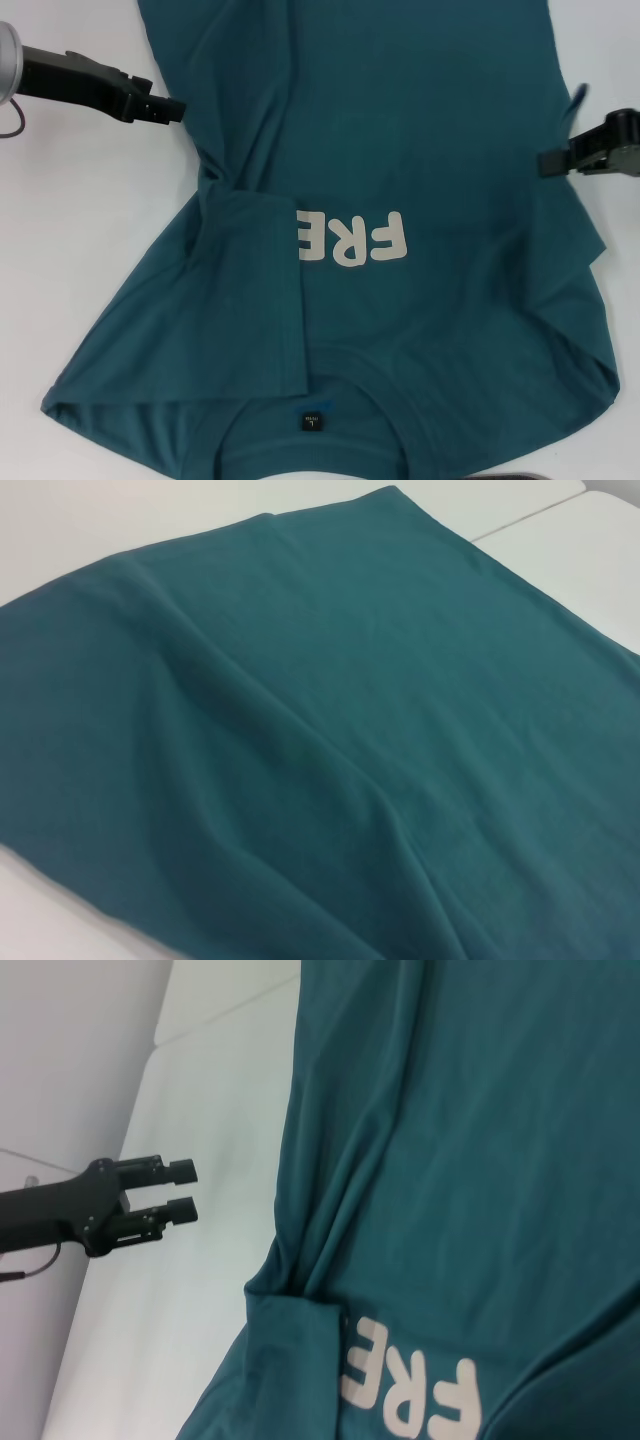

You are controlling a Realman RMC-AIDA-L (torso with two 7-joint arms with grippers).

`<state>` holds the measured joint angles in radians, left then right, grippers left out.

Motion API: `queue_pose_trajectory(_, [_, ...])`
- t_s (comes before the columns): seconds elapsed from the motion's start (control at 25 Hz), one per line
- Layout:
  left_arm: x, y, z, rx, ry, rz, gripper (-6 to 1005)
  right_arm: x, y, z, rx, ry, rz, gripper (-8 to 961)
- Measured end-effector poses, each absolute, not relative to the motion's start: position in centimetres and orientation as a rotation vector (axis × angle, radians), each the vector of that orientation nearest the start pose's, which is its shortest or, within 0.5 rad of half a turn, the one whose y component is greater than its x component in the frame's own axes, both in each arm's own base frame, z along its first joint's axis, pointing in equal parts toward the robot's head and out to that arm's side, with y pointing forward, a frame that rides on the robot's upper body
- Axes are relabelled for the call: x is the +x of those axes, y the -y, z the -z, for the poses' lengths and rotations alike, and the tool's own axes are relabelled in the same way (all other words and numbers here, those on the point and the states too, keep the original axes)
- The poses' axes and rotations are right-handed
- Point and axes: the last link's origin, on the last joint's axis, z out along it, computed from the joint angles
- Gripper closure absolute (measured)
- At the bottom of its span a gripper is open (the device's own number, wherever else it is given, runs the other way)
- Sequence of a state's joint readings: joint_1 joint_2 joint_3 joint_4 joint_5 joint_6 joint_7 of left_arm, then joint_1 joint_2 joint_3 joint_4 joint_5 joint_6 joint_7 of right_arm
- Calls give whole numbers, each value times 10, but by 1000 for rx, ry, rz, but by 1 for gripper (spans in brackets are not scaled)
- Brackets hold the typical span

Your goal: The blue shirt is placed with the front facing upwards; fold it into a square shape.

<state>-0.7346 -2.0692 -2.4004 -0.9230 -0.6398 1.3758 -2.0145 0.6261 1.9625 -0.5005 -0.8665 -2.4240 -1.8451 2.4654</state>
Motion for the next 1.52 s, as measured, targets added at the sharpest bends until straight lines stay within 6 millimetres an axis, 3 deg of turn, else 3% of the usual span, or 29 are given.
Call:
queue_pose_trajectory(1.08, [-238, -403, -33, -2554, 934, 36, 416, 256, -349, -27, -2474, -1840, -222, 785])
queue_pose_trajectory(1.32, [-237, -402, -30, -2558, 937, 38, 415, 256, -347, -23, -2500, -1837, -216, 504])
queue_pose_trajectory(1.52, [-237, -401, -28, -2560, 940, 40, 415, 270, -339, -31, -2455, -1880, -202, 313])
